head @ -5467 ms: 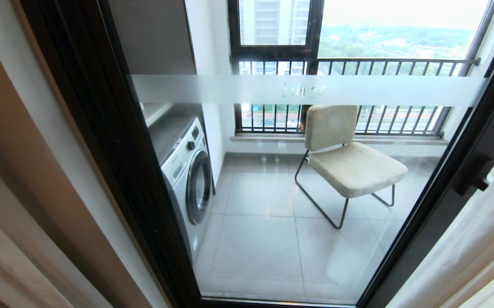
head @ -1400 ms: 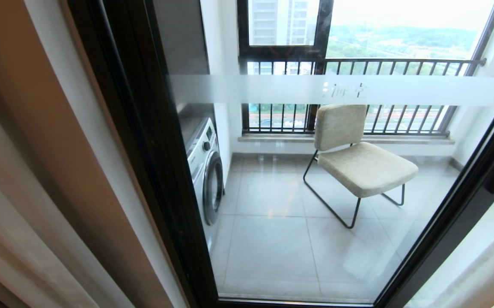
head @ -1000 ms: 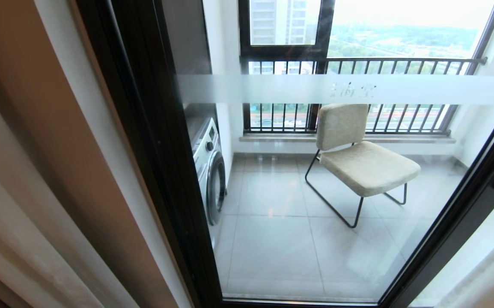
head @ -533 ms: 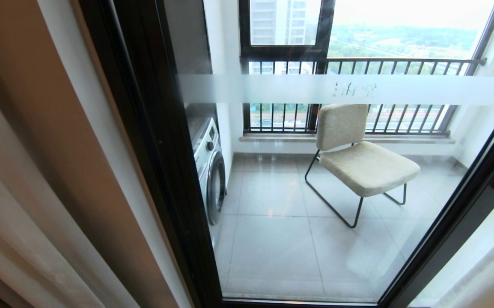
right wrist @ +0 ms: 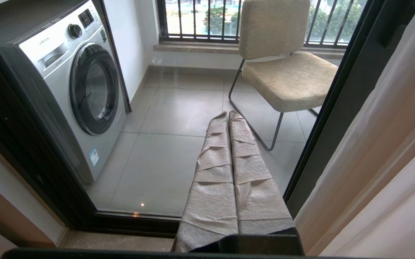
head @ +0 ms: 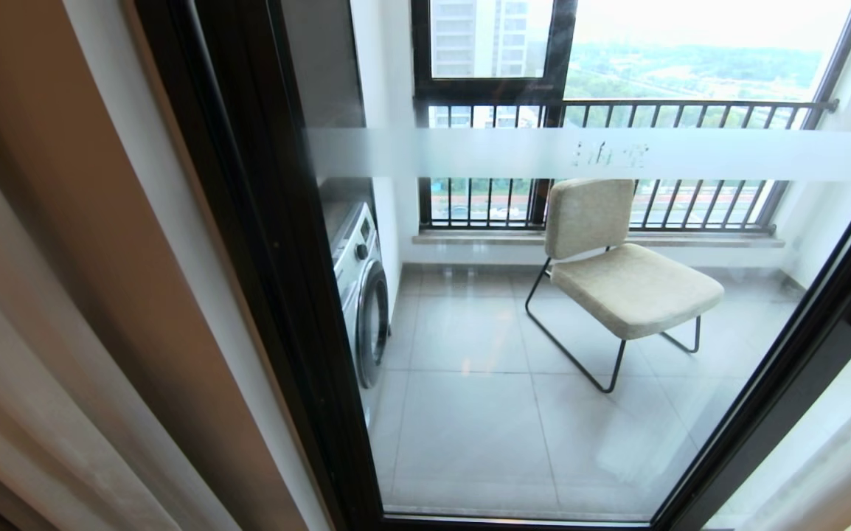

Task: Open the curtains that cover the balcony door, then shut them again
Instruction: Close the inner curtains on both sides

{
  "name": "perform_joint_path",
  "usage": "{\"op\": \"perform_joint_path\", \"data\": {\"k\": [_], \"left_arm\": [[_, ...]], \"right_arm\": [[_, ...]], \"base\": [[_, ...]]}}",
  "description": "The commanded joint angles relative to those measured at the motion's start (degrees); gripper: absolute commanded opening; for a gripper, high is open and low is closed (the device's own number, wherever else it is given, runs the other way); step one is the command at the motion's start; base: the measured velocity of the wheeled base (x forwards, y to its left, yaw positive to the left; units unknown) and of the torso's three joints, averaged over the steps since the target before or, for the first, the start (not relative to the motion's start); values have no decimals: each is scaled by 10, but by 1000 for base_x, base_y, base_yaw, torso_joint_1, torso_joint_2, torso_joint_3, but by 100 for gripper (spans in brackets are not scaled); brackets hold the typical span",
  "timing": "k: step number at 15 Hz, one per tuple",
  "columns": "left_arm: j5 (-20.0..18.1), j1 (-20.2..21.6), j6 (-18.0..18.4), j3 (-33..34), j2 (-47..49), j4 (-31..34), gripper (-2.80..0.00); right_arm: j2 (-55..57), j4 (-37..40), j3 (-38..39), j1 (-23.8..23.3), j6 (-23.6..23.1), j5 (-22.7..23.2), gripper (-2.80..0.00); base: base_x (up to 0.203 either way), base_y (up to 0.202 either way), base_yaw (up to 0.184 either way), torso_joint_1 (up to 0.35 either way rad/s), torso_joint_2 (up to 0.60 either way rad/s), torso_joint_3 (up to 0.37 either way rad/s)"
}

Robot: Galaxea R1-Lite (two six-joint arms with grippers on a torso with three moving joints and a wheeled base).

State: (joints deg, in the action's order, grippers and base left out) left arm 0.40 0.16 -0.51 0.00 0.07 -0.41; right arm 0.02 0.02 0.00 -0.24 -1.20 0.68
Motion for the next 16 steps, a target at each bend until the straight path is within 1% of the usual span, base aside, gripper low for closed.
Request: {"op": "perform_joint_path", "data": {"k": [1,10,11,12,14,16], "left_arm": [[0,0,0,0,0,0,-280],[0,0,-2,-1,0,-4,-280],[3,0,-4,-19,0,0,-280],[17,0,-5,-47,0,9,-280],[56,0,-6,-95,3,20,-280],[67,0,-8,-135,25,21,-280]], "right_arm": [[0,0,0,0,0,0,-280],[0,0,0,0,0,0,-280],[0,0,0,0,0,0,-280],[0,0,0,0,0,0,-280],[0,1,0,0,0,0,-280],[0,0,0,0,0,0,-280]], "base": [[0,0,0,0,0,0],[0,0,0,0,0,0],[0,0,0,0,0,0],[0,0,0,0,0,0],[0,0,0,0,0,0],[0,0,0,0,0,0]]}}
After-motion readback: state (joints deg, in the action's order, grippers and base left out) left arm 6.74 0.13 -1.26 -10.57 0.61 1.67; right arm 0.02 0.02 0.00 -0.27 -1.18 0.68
